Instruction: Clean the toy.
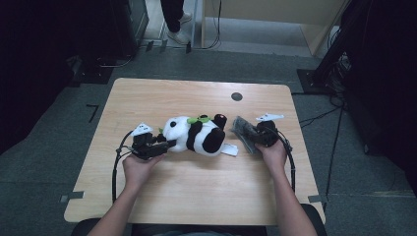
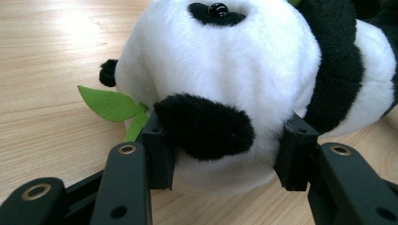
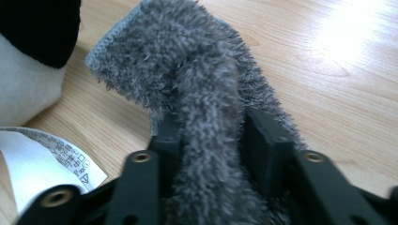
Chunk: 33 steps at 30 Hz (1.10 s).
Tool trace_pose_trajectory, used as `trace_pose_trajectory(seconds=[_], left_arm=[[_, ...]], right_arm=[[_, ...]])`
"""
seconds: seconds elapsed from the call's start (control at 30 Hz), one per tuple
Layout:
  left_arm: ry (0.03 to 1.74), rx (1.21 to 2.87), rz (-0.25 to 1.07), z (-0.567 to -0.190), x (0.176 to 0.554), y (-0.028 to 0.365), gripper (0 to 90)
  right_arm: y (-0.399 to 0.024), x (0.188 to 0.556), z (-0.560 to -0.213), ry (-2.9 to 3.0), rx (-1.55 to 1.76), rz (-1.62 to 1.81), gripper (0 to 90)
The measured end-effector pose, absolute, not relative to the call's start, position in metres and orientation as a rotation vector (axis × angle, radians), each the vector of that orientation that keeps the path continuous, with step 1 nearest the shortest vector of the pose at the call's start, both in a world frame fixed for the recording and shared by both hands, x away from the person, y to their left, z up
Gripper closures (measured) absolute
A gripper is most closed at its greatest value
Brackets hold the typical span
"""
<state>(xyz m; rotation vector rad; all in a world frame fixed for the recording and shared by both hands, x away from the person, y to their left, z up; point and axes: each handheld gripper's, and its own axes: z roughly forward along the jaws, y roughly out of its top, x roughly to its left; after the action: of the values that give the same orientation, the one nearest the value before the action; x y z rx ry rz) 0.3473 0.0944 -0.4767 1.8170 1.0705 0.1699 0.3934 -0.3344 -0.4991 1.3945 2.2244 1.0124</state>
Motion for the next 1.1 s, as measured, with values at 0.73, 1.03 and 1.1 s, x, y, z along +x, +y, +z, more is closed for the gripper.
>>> trace_pose_trajectory(seconds=[0.73, 1.03, 1.1], left_arm=[[1.092, 1.822, 0.162, -0.471, 0.350, 0.092, 48.7], [1.115, 1.811, 0.146, -0.470, 0.350, 0.091, 49.0], [1.120, 1.809, 0.142, -0.470, 0.351, 0.091, 49.0]], right_arm=[[-0.313, 0.354, -0.453, 2.192, 1.227, 1.339, 25.7], [-0.287, 0.338, -0.446, 2.284, 1.074, 1.405, 19.4], [-0.279, 0.334, -0.445, 2.316, 1.021, 1.436, 18.1]])
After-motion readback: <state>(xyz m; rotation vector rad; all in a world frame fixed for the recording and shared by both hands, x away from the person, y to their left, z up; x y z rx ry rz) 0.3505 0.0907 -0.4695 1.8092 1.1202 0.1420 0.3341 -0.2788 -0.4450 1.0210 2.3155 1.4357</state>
